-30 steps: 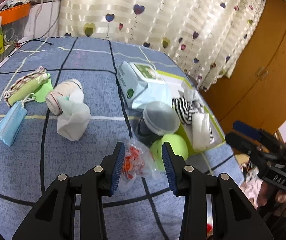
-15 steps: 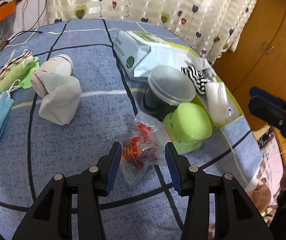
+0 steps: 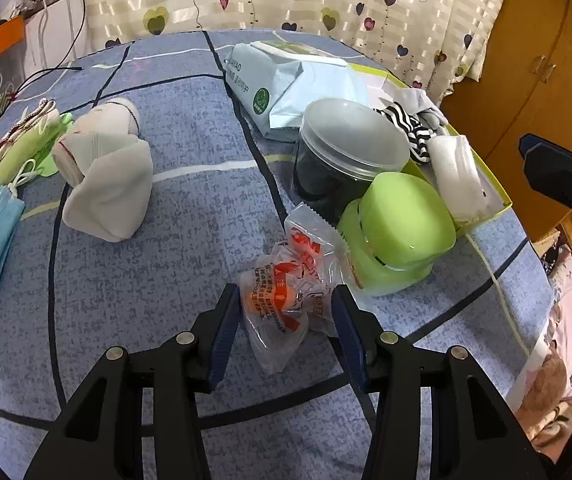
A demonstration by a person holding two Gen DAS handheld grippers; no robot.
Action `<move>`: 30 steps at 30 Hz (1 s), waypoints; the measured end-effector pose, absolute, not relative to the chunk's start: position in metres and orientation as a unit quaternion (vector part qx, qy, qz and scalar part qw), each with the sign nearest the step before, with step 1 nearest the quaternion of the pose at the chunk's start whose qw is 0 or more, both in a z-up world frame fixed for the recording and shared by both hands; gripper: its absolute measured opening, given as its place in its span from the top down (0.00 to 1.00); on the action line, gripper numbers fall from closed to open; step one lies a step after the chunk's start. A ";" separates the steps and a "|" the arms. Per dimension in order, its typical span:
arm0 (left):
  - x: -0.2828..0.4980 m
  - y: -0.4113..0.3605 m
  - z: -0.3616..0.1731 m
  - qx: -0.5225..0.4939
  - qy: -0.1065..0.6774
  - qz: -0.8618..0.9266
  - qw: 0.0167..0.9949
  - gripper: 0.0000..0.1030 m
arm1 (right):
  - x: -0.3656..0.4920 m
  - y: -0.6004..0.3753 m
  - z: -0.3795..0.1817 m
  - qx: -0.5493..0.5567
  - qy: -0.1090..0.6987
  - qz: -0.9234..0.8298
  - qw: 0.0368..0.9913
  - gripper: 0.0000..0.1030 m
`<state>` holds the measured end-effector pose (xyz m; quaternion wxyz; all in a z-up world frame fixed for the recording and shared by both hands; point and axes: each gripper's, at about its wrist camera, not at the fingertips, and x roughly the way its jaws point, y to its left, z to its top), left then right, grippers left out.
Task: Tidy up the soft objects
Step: 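Grasp the orange-printed plastic snack bag with the left tool while the right tool moves toward the white sock, then close the right tool on the white-and-green sock bundle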
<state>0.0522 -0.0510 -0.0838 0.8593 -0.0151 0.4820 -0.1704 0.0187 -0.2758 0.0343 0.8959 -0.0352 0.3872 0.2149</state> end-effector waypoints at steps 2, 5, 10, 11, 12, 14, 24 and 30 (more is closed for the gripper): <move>0.052 -0.049 -0.083 -0.018 0.482 -0.168 0.860 0.62 | 0.018 -0.275 0.034 -0.036 0.385 0.217 0.896 0.39; 0.053 -0.042 -0.083 -0.035 0.483 -0.166 0.859 0.68 | 0.017 -0.273 0.035 -0.036 0.380 0.220 0.898 0.39; 0.049 -0.024 -0.077 -0.077 0.477 -0.172 0.859 0.68 | 0.016 -0.270 0.036 -0.037 0.377 0.226 0.898 0.39; 0.047 -0.021 -0.073 -0.084 0.471 -0.173 0.861 0.68 | 0.016 -0.268 0.037 -0.038 0.376 0.228 0.897 0.39; 0.045 -0.016 -0.070 -0.089 0.465 -0.173 0.863 0.68 | 0.016 -0.265 0.038 -0.040 0.374 0.230 0.897 0.39; 0.042 -0.005 -0.063 -0.103 0.452 -0.172 0.870 0.68 | 0.017 -0.261 0.041 -0.042 0.373 0.235 0.897 0.39; 0.034 0.061 -0.051 -0.155 0.417 -0.120 0.888 0.68 | 0.035 -0.201 0.042 -0.059 0.381 0.282 0.879 0.39; 0.031 0.094 -0.052 -0.180 0.403 -0.095 0.892 0.68 | 0.051 -0.162 0.038 -0.069 0.388 0.308 0.866 0.39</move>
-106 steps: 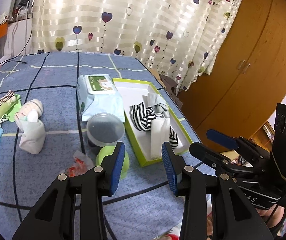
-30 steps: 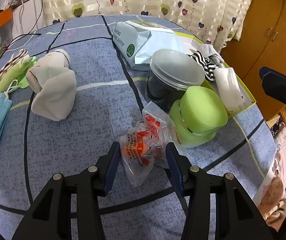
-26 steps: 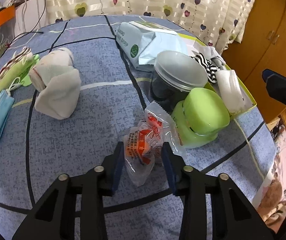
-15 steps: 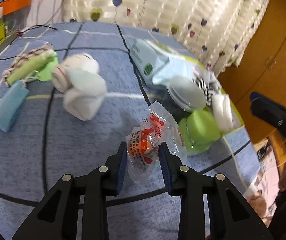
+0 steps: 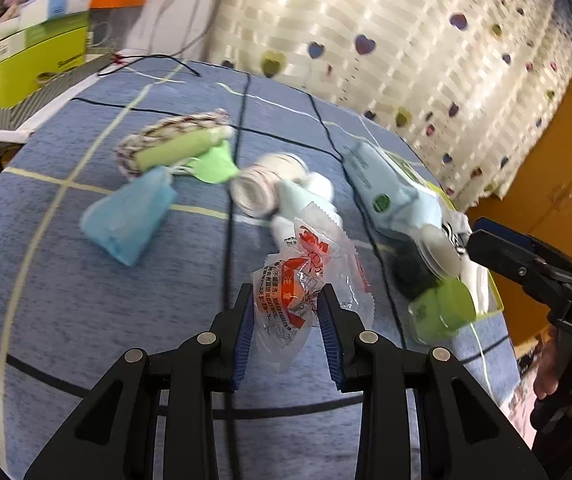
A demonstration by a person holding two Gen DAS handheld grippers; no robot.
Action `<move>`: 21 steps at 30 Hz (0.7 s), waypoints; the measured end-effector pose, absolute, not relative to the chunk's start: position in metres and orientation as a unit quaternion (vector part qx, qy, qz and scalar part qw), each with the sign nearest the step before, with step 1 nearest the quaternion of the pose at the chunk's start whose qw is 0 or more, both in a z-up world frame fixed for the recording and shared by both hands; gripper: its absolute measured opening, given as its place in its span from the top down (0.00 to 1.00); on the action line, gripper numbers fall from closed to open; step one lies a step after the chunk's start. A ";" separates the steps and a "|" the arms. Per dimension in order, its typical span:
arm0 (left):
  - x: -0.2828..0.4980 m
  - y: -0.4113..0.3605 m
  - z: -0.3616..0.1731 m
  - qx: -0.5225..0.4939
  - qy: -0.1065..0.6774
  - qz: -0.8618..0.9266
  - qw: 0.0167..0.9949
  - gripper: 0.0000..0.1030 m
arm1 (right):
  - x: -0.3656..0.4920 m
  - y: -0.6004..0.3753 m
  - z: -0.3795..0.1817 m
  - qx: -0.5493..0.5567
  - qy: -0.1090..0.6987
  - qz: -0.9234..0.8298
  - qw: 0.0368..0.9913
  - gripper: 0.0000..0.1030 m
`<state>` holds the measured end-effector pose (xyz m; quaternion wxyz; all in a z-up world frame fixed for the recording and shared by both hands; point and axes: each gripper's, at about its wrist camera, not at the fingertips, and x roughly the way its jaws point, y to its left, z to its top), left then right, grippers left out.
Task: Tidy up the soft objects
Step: 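Close the right tool on the white-and-green sock bundle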
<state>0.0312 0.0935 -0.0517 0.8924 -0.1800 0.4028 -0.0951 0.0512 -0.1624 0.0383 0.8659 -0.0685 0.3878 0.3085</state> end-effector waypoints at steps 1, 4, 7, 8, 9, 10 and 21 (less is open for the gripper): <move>0.031 0.098 -0.052 -0.184 0.400 -0.092 0.893 0.68 | 0.054 -0.156 0.037 -0.070 0.389 0.312 0.864 0.39; 0.030 0.112 -0.054 -0.194 0.395 -0.083 0.894 0.68 | 0.064 -0.134 0.030 -0.075 0.399 0.319 0.856 0.39; 0.031 0.119 -0.057 -0.202 0.393 -0.079 0.894 0.68 | 0.075 -0.114 0.020 -0.076 0.417 0.324 0.846 0.39; 0.031 0.121 -0.057 -0.204 0.392 -0.078 0.894 0.68 | 0.079 -0.108 0.016 -0.079 0.422 0.324 0.843 0.39; 0.031 0.122 -0.058 -0.207 0.392 -0.077 0.893 0.68 | 0.083 -0.103 0.012 -0.082 0.428 0.322 0.840 0.39; 0.032 0.124 -0.059 -0.209 0.392 -0.077 0.893 0.68 | 0.087 -0.098 0.008 -0.083 0.434 0.320 0.838 0.39; 0.038 0.137 -0.063 -0.220 0.392 -0.069 0.890 0.68 | 0.122 -0.072 -0.030 -0.067 0.491 0.302 0.815 0.43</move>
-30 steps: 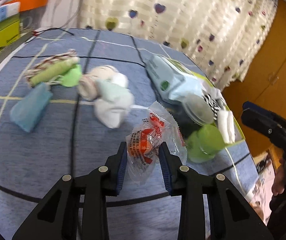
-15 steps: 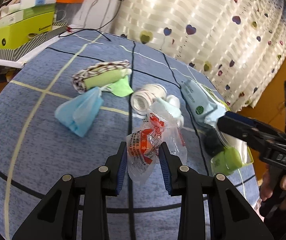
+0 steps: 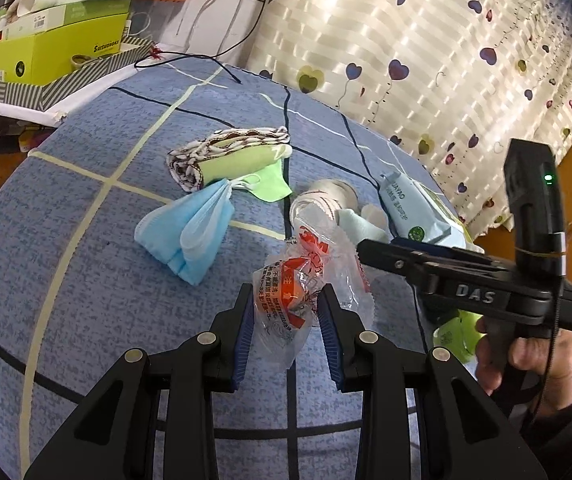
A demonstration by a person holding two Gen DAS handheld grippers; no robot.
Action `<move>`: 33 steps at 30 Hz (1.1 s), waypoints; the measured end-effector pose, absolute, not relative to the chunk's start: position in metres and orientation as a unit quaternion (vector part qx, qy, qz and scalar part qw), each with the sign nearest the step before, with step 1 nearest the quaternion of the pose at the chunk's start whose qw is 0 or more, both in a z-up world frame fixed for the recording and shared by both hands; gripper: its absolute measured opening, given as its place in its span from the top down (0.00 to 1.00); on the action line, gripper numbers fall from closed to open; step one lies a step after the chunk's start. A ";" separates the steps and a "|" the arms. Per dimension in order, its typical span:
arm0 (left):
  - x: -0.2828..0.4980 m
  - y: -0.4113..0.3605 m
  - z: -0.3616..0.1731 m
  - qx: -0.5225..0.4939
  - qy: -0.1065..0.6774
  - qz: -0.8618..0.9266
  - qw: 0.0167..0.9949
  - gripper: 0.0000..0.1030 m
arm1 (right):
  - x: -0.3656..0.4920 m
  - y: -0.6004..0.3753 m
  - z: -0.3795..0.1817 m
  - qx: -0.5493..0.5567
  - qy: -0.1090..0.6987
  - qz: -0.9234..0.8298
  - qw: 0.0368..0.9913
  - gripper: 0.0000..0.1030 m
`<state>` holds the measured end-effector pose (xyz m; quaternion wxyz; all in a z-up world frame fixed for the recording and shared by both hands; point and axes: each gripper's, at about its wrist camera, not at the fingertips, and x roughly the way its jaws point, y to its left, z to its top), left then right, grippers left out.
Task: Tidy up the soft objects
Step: 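Close the right tool on the white-and-green sock bundle, then carry the snack bag and white sock bundle over the tray with both tools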
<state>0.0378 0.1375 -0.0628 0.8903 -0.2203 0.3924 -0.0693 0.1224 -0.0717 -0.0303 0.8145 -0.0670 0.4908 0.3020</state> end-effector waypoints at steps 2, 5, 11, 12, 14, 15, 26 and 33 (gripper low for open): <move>0.040 0.138 -0.064 -0.221 0.395 -0.068 0.889 0.68 | 0.125 -0.068 -0.037 -0.065 0.500 0.305 0.808 0.52; 0.042 0.138 -0.065 -0.222 0.397 -0.065 0.888 0.68 | 0.126 -0.066 -0.044 -0.059 0.507 0.311 0.802 0.68; 0.043 0.133 -0.059 -0.221 0.393 -0.063 0.890 0.68 | 0.121 -0.078 -0.032 -0.049 0.486 0.320 0.812 0.72; 0.043 0.131 -0.058 -0.221 0.393 -0.065 0.890 0.68 | 0.119 -0.080 -0.029 -0.049 0.482 0.322 0.813 0.72; 0.044 0.127 -0.055 -0.222 0.391 -0.068 0.891 0.68 | 0.113 -0.085 -0.021 -0.048 0.470 0.329 0.818 0.72; 0.044 0.125 -0.054 -0.222 0.390 -0.070 0.891 0.68 | 0.110 -0.086 -0.017 -0.048 0.465 0.332 0.819 0.72; 0.043 0.091 -0.020 -0.205 0.367 -0.092 0.903 0.68 | 0.073 -0.128 0.035 -0.043 0.395 0.338 0.853 0.72; 0.045 0.060 -0.002 -0.189 0.358 -0.113 0.907 0.68 | 0.063 -0.165 0.056 -0.025 0.368 0.322 0.872 0.72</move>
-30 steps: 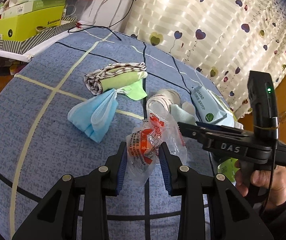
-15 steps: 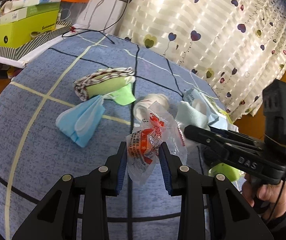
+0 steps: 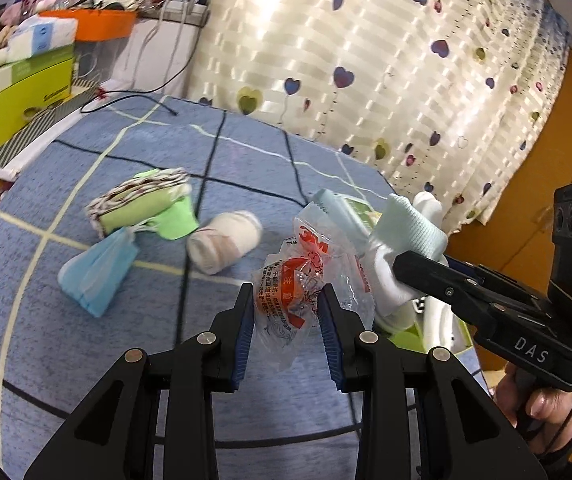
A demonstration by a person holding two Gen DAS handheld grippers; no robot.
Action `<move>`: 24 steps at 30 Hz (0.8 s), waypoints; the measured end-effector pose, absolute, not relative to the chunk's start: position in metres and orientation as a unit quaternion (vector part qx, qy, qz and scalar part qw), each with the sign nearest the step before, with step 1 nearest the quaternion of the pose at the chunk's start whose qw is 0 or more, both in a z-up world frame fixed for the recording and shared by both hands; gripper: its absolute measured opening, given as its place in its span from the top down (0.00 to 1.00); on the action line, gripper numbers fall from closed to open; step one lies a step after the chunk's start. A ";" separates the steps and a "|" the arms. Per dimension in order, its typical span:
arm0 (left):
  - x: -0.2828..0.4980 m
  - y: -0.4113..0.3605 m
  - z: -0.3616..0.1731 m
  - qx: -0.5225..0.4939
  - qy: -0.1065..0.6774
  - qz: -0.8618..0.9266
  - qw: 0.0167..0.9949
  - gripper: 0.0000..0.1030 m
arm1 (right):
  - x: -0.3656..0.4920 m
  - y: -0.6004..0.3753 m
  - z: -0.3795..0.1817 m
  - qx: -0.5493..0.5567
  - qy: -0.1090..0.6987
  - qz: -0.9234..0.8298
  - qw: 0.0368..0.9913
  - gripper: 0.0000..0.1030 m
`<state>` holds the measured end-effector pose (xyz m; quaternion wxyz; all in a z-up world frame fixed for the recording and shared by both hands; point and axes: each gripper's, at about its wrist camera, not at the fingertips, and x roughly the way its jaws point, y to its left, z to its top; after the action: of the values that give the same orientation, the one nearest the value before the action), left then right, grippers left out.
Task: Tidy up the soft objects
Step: 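Carry the snack bag and white sock bundle over the tray with both tools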
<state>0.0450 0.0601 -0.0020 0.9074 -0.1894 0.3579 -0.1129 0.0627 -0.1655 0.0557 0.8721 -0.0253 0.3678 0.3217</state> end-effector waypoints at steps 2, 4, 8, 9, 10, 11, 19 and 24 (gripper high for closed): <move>0.045 0.053 0.001 -0.184 0.358 -0.117 0.908 0.68 | 0.060 -0.174 0.059 -0.022 0.364 0.320 0.874 0.72; 0.046 0.047 0.004 -0.181 0.358 -0.123 0.908 0.68 | 0.059 -0.181 0.060 -0.018 0.363 0.319 0.876 0.72; 0.046 0.035 0.008 -0.175 0.358 -0.131 0.908 0.68 | 0.054 -0.195 0.063 -0.011 0.358 0.315 0.879 0.72; 0.047 0.032 0.009 -0.173 0.358 -0.133 0.908 0.68 | 0.054 -0.198 0.063 -0.009 0.357 0.314 0.880 0.72; 0.047 0.029 0.011 -0.172 0.358 -0.134 0.908 0.68 | 0.053 -0.201 0.064 -0.007 0.356 0.313 0.880 0.72; 0.047 0.027 0.011 -0.171 0.358 -0.136 0.908 0.68 | 0.053 -0.204 0.064 -0.006 0.356 0.312 0.881 0.72; 0.047 0.012 0.017 -0.162 0.356 -0.145 0.909 0.68 | 0.047 -0.220 0.070 0.000 0.346 0.309 0.886 0.72; 0.048 0.003 0.021 -0.157 0.354 -0.148 0.910 0.68 | 0.044 -0.229 0.072 0.002 0.340 0.308 0.888 0.72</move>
<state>0.0481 0.0030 0.0208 0.9099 -0.1569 0.3545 -0.1477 0.0440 -0.2290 0.0724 0.8884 0.0023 0.3404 0.3079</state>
